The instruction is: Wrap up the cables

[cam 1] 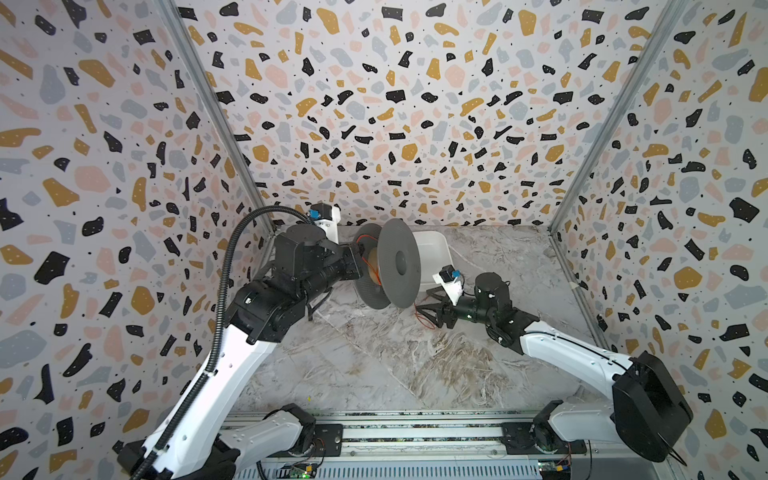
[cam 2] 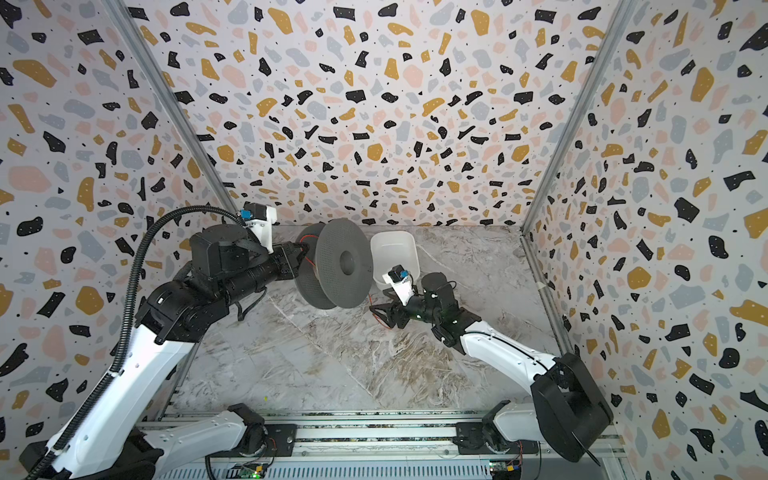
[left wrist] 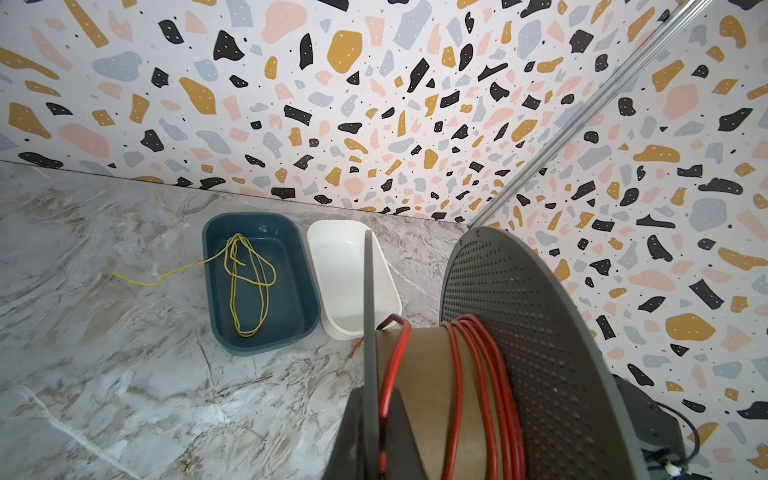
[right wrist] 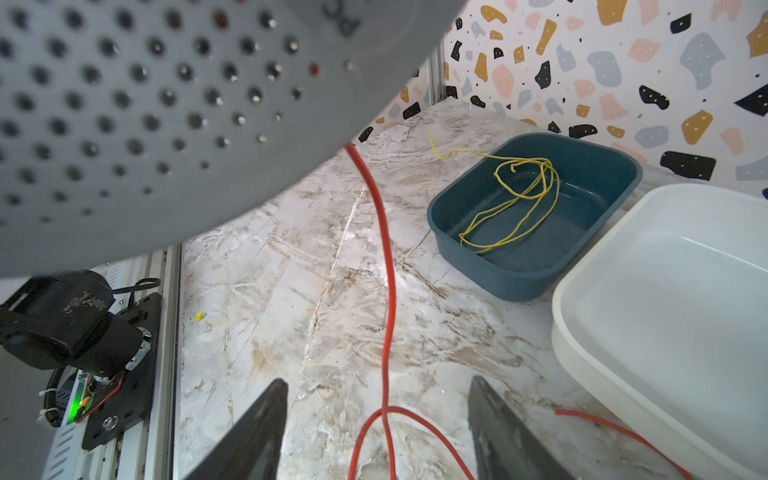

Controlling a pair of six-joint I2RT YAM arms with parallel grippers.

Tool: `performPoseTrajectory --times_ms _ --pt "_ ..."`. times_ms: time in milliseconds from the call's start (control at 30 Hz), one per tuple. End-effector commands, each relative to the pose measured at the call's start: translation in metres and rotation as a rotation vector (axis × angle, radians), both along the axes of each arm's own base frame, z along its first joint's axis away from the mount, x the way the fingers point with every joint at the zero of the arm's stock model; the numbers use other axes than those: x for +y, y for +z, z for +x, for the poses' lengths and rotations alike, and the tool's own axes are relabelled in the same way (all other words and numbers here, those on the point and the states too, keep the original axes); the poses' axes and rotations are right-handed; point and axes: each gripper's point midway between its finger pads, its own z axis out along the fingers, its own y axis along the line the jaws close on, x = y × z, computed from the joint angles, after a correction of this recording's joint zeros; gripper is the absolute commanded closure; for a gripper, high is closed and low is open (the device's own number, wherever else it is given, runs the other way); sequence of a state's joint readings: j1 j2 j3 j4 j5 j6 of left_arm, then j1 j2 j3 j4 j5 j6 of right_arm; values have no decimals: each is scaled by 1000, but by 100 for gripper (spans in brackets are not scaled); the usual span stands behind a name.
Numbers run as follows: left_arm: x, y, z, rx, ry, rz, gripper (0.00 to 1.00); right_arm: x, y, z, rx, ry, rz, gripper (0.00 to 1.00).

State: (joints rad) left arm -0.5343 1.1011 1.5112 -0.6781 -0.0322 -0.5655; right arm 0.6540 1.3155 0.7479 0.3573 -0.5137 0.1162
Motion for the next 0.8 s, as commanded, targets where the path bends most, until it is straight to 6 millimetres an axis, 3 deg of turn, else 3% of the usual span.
performPoseTrajectory --times_ms 0,300,767 --pt "6 53 0 -157 42 -130 100 6 13 4 -27 -21 64 35" --pt "13 51 5 -140 99 -154 100 16 -6 10 -11 -48 89 55" --pt "10 42 14 -117 121 -181 100 30 -7 29 -64 -87 92 65"
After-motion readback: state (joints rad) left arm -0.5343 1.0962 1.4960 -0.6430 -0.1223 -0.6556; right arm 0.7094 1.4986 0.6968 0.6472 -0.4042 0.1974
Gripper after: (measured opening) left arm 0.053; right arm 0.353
